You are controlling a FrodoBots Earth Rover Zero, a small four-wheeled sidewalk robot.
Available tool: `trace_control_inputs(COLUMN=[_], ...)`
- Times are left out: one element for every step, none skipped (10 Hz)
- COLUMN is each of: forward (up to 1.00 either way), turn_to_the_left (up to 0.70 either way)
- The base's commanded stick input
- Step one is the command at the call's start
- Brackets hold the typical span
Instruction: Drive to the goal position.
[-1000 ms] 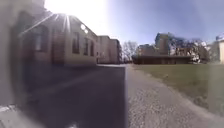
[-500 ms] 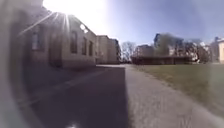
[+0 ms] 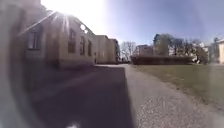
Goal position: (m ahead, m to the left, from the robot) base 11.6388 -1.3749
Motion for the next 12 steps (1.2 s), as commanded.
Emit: trace_control_inputs(forward=[0.85,0.85,0.85,0.85,0.85,0.85,0.85,0.85,0.85,0.85,0.85,0.85], turn_to_the_left=[0.00,0.00,0.00,0.00,0.00,0.00,0.00,0.00,0.00,0.00,0.00,0.00])
